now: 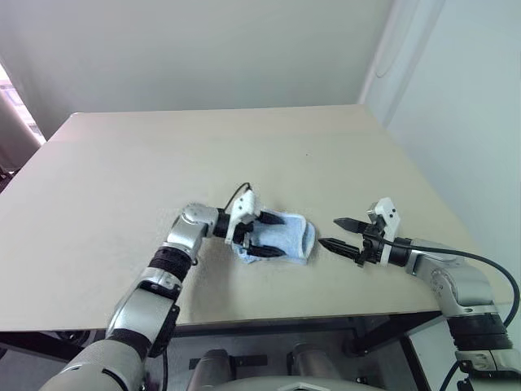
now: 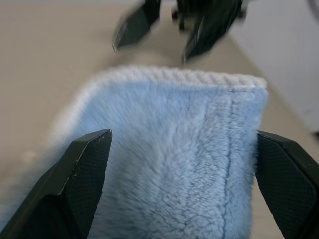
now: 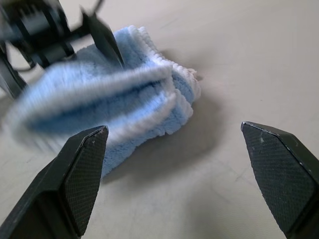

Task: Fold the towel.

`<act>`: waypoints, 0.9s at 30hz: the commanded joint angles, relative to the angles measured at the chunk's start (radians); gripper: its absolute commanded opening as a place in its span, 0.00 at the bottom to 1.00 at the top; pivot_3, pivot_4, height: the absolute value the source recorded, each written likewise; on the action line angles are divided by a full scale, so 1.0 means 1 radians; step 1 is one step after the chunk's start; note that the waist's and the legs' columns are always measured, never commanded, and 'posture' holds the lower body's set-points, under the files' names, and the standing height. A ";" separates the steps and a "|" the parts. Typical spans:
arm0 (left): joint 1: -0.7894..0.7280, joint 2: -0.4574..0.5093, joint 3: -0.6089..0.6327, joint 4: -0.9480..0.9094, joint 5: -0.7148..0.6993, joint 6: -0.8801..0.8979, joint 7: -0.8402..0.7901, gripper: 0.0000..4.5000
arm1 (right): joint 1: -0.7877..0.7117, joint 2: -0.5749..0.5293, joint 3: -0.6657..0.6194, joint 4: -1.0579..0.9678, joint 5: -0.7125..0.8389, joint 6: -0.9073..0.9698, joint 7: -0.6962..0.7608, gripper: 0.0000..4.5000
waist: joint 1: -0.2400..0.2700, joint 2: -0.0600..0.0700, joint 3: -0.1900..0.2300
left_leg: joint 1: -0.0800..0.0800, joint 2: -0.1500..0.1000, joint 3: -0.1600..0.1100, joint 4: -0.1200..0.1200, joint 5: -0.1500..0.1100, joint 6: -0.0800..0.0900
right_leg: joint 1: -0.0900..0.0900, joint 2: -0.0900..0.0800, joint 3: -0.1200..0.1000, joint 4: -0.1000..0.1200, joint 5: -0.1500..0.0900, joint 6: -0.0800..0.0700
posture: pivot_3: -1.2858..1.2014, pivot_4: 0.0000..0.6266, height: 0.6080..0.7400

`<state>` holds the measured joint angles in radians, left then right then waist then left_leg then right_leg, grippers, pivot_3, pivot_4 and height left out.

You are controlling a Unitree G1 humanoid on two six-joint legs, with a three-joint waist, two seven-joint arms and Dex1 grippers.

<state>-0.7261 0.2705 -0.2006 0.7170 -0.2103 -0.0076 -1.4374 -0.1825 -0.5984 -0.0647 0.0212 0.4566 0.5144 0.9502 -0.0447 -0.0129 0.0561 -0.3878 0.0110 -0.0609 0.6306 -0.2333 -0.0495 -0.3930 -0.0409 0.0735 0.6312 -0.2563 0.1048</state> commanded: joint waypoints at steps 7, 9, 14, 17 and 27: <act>-0.095 -0.023 0.034 0.111 0.015 0.021 0.027 1.00 | -0.023 0.009 -0.014 -0.022 0.004 -0.023 -0.005 1.00 | 0.003 0.000 0.000 | 0.000 0.000 0.000 0.002 0.000 0.000 | 0.002 0.000 0.000 -0.001 0.000 0.000 | 0.52 0.00 1.00; -0.099 -0.047 0.031 0.139 0.028 0.003 0.047 1.00 | -0.026 0.004 -0.015 -0.018 -0.003 -0.027 -0.007 1.00 | 0.004 0.000 0.000 | 0.000 0.000 0.000 0.001 0.000 0.000 | 0.001 0.000 0.000 -0.001 0.000 0.000 | 0.52 0.00 1.00; -0.086 -0.103 0.008 0.217 0.098 -0.088 0.133 1.00 | -0.035 0.000 -0.019 -0.012 -0.011 -0.033 -0.014 1.00 | 0.003 0.000 0.000 | 0.000 0.000 0.000 0.001 0.000 0.000 | 0.001 0.000 0.000 -0.001 0.000 0.000 | 0.52 0.00 1.00; -0.077 -0.114 0.012 0.223 0.101 -0.081 0.121 1.00 | -0.033 0.003 -0.017 -0.018 -0.012 -0.032 -0.020 1.00 | 0.003 0.000 0.000 | 0.000 0.000 0.000 0.001 0.000 0.000 | 0.001 0.000 0.000 0.000 0.000 0.000 | 0.52 0.00 1.00; -0.081 -0.097 0.043 0.191 0.091 -0.072 0.133 0.22 | -0.028 0.005 -0.016 -0.019 -0.010 -0.034 -0.023 1.00 | 0.003 0.000 0.000 | 0.000 0.000 0.000 0.001 0.000 0.000 | 0.001 0.000 0.000 0.000 0.000 0.000 | 0.52 0.00 1.00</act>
<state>-0.7920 0.1657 -0.1632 0.9355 -0.1318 -0.0552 -1.3147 -0.1944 -0.5905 -0.0618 0.0232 0.4364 0.4942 0.9270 -0.0419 -0.0132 0.0562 -0.3877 0.0107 -0.0611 0.6315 -0.2333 -0.0495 -0.3920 -0.0405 0.0739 0.6308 -0.2561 0.1053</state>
